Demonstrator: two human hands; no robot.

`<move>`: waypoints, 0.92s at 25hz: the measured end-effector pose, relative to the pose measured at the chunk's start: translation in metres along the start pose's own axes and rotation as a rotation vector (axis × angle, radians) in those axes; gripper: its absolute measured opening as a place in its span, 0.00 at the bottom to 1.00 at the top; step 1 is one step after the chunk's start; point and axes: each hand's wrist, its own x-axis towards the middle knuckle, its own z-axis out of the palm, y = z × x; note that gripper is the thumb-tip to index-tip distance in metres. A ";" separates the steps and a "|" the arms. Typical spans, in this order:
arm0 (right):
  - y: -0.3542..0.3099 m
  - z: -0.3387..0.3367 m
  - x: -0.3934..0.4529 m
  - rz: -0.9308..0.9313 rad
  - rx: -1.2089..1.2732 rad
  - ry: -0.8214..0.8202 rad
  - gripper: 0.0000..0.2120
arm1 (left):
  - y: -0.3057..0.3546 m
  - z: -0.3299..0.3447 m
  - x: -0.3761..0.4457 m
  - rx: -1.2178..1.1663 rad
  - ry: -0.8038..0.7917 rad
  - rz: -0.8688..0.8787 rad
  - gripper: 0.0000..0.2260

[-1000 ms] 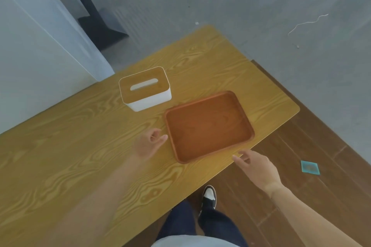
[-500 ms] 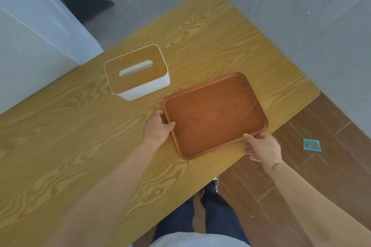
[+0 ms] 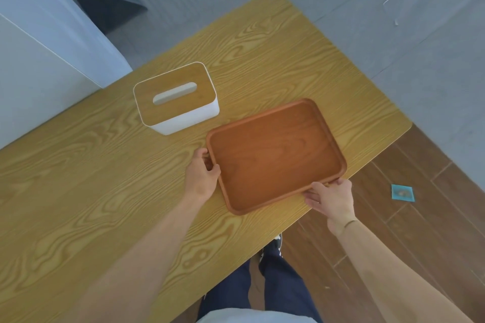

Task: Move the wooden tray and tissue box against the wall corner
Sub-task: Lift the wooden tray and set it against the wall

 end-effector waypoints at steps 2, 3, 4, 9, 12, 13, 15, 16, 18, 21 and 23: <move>0.000 -0.004 -0.010 -0.023 0.040 -0.042 0.23 | -0.003 -0.007 -0.014 -0.102 0.019 -0.013 0.20; -0.001 -0.006 -0.015 -0.040 0.050 -0.065 0.24 | -0.006 -0.012 -0.023 -0.158 0.026 -0.022 0.20; -0.002 -0.009 -0.020 -0.059 0.059 -0.089 0.24 | -0.010 -0.017 -0.032 -0.210 0.033 -0.034 0.20; -0.011 -0.002 -0.052 -0.122 0.016 -0.259 0.25 | -0.021 -0.057 -0.089 -0.422 0.155 -0.054 0.19; -0.015 0.014 -0.071 -0.152 -0.044 -0.412 0.24 | -0.030 -0.084 -0.122 -0.473 0.294 -0.074 0.18; -0.016 0.019 -0.075 -0.158 -0.050 -0.448 0.24 | -0.033 -0.093 -0.129 -0.474 0.325 -0.077 0.19; -0.018 0.035 -0.089 -0.175 -0.087 -0.542 0.24 | -0.043 -0.115 -0.152 -0.481 0.403 -0.096 0.21; -0.018 0.043 -0.095 -0.180 -0.112 -0.588 0.24 | -0.050 -0.125 -0.163 -0.486 0.437 -0.102 0.22; -0.018 0.062 -0.111 -0.205 -0.185 -0.681 0.24 | -0.065 -0.146 -0.188 -0.518 0.512 -0.117 0.22; -0.017 0.089 -0.133 -0.239 -0.270 -0.786 0.25 | -0.085 -0.172 -0.222 -0.581 0.587 -0.145 0.22; -0.014 0.106 -0.148 -0.246 -0.309 -0.841 0.25 | -0.096 -0.187 -0.245 -0.604 0.626 -0.158 0.22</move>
